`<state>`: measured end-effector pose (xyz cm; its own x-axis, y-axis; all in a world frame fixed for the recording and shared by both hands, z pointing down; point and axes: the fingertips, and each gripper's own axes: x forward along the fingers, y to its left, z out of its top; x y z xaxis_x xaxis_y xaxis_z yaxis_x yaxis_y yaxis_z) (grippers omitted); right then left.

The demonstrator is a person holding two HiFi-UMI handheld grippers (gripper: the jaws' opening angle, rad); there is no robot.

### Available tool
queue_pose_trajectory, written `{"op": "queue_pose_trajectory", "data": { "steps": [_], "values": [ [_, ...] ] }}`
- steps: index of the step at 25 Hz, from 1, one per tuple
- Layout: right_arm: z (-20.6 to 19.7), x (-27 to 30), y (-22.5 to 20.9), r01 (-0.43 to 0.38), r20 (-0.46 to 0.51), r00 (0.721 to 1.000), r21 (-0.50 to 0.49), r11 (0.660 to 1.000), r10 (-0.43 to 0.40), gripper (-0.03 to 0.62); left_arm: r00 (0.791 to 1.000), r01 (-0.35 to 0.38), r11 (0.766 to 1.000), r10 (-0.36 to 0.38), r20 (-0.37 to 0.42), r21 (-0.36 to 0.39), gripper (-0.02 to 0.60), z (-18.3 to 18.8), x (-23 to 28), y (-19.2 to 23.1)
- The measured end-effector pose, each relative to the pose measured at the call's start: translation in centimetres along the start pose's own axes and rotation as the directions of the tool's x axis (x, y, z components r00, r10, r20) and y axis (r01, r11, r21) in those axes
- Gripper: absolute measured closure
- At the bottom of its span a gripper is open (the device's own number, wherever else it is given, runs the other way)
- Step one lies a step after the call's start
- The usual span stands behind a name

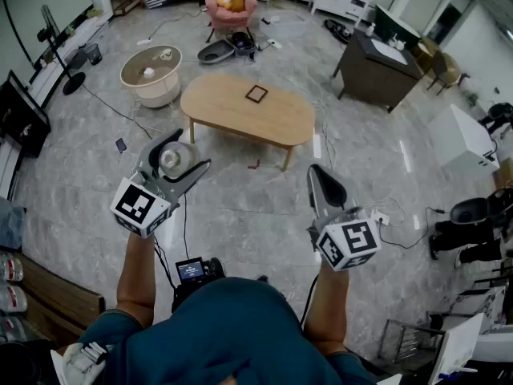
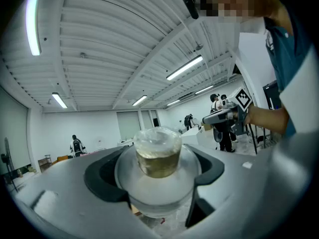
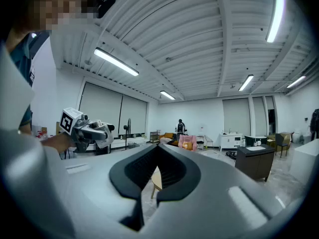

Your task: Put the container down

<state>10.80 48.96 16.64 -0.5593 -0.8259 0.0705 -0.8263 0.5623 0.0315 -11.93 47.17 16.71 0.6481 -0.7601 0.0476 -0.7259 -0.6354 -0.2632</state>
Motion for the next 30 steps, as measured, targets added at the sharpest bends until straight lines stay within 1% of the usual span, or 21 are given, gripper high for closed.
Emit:
{"op": "queue_pose_trajectory", "data": {
  "steps": [10,16,22,26,30],
  "values": [
    [-0.1,3.0,1.1,0.026,-0.015,1.000,0.001,1.000,-0.026,0.586,1.000,0.027,1.000,-0.027,0.007,-0.009,0.244,-1.4,0.2,3.2],
    [0.3,5.2,2.7,0.054,0.040,0.998,0.024,0.998,-0.055,0.583,0.998,0.063,0.998,-0.062,0.023,-0.023,0.244,-2.8,0.0,5.3],
    [0.0,7.3,2.9,0.068,0.013,0.998,0.031,0.997,-0.068,0.583,0.996,0.083,0.995,-0.082,0.034,-0.048,0.244,-3.9,0.6,7.1],
    [-0.3,9.1,2.5,0.056,0.002,0.998,0.034,0.998,-0.056,0.583,0.997,0.076,0.996,-0.074,0.028,-0.053,0.244,-4.6,1.3,8.3],
    [-0.8,11.4,1.7,0.028,0.000,1.000,0.048,0.998,-0.028,0.583,0.999,0.047,0.997,-0.046,0.012,-0.063,0.244,-5.3,2.0,9.8]
  ]
}}
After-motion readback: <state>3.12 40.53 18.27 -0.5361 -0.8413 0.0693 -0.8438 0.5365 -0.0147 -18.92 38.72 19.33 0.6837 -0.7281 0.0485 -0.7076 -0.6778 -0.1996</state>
